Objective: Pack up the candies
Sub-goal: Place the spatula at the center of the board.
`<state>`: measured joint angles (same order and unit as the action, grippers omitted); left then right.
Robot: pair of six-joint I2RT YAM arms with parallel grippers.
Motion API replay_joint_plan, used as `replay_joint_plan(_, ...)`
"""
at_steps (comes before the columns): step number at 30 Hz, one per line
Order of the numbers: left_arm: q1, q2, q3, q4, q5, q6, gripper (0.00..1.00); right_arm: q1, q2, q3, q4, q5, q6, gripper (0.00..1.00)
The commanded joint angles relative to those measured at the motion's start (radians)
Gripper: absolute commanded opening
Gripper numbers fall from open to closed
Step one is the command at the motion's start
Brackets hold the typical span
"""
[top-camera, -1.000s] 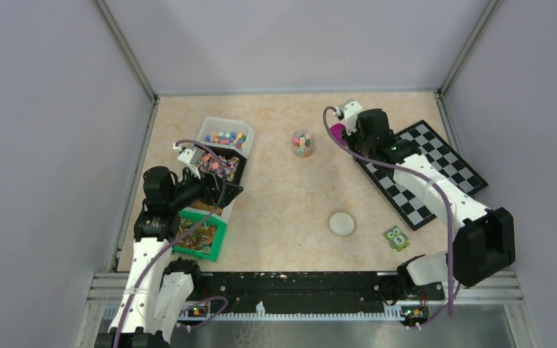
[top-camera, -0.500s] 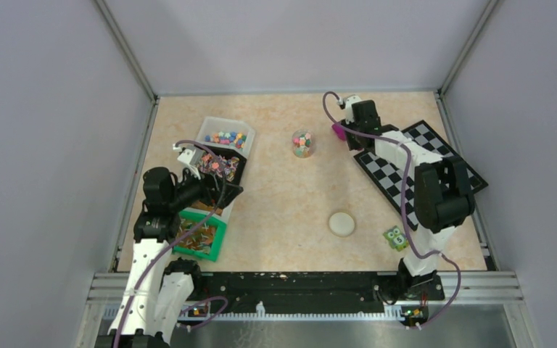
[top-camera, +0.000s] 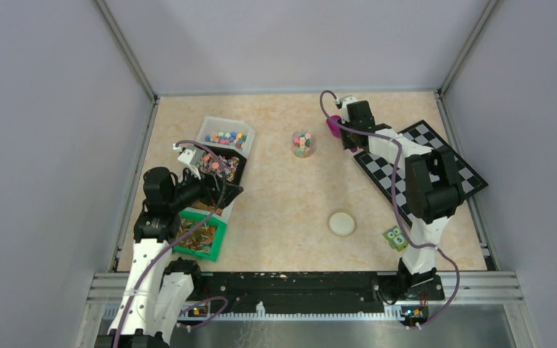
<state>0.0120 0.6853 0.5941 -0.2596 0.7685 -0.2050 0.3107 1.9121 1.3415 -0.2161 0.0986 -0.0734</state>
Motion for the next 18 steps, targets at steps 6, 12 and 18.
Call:
replay_joint_plan(6,-0.004,0.006,0.000,0.024,0.010,0.020,0.99,-0.019,0.018,-0.015,0.046,0.002,0.001,0.14)
replay_joint_plan(12,-0.006,0.007,0.001,0.023,0.007,0.021,0.99,-0.050,0.018,0.004,0.073,-0.086,-0.060,0.30)
replay_joint_plan(18,-0.008,0.009,-0.001,0.022,0.002,0.021,0.99,-0.072,0.067,0.080,0.050,-0.095,-0.131,0.33)
